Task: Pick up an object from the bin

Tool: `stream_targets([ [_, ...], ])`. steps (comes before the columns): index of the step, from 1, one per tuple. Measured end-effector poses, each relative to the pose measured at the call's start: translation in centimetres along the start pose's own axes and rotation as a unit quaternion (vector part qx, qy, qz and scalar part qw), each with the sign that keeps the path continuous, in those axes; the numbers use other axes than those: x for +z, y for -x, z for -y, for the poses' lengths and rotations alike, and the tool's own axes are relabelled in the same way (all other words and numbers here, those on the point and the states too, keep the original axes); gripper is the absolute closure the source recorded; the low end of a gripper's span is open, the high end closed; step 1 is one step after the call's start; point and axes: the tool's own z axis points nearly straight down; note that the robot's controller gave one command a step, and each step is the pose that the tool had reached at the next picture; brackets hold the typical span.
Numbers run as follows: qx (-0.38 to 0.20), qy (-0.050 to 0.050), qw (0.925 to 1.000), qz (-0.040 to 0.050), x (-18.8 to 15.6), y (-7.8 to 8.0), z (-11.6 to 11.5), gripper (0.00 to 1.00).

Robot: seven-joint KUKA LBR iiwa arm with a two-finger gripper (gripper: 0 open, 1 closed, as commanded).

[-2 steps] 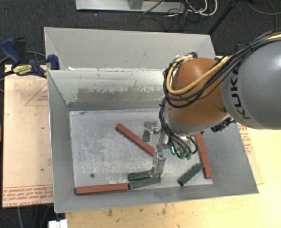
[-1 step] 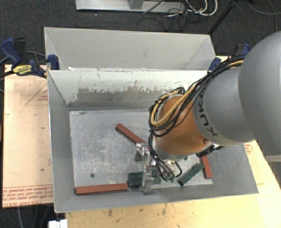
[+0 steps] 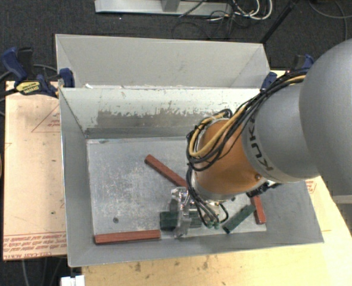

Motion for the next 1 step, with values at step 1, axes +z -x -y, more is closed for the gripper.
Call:
stream_targets([
  [1, -0.006, 0.001, 1.0, 0.0042, -12.64, 0.42, -1.89, 1.0],
])
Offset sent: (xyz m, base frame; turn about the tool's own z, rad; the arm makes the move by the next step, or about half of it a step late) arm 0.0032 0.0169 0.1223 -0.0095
